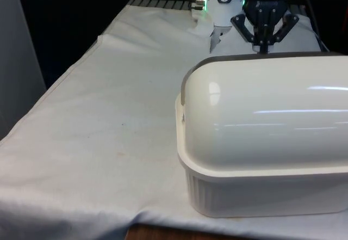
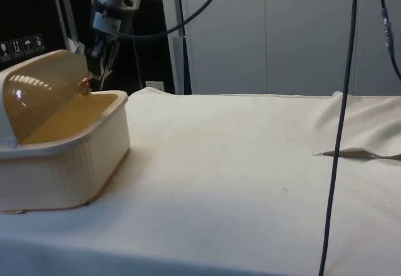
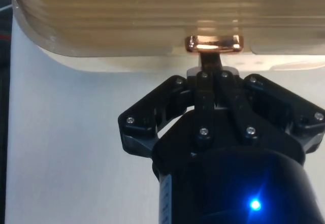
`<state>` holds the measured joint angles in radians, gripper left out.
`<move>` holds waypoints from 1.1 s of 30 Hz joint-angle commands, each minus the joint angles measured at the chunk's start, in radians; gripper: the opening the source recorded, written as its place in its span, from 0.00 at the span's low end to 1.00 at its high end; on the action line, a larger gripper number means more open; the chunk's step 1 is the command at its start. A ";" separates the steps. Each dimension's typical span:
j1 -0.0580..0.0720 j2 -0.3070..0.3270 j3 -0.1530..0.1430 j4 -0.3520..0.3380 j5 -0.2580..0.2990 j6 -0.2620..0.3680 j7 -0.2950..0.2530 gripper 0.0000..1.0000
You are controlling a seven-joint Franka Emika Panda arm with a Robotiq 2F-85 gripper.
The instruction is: Open the lid, then close it.
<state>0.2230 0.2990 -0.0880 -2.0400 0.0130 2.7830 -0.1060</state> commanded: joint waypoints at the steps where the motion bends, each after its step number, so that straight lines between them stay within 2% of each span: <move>1: -0.005 -0.002 0.009 0.002 0.015 0.014 -0.007 0.00; 4: -0.005 -0.002 0.010 0.006 0.020 0.023 -0.007 0.00; 5: 0.000 -0.001 0.000 0.005 0.004 0.013 0.002 0.00; 6: -0.006 -0.002 0.011 0.009 0.022 0.030 -0.006 0.00; 13: -0.007 -0.001 0.015 0.011 0.031 0.065 -0.004 0.00; 14: 0.000 -0.001 0.001 0.010 0.012 0.055 0.006 0.00; 15: -0.007 0.000 0.016 0.012 0.036 0.077 -0.005 0.00; 23: -0.008 0.008 0.024 0.014 0.059 0.135 -0.005 0.00; 24: 0.001 0.004 0.004 0.010 0.035 0.119 0.006 0.00; 25: -0.008 0.009 0.025 0.014 0.063 0.141 -0.005 0.00; 32: -0.013 0.018 0.037 0.018 0.096 0.186 -0.008 0.00; 33: 0.001 0.015 0.010 0.014 0.069 0.174 0.007 0.00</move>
<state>0.2240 0.3140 -0.0780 -2.0260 0.0820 2.9570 -0.0990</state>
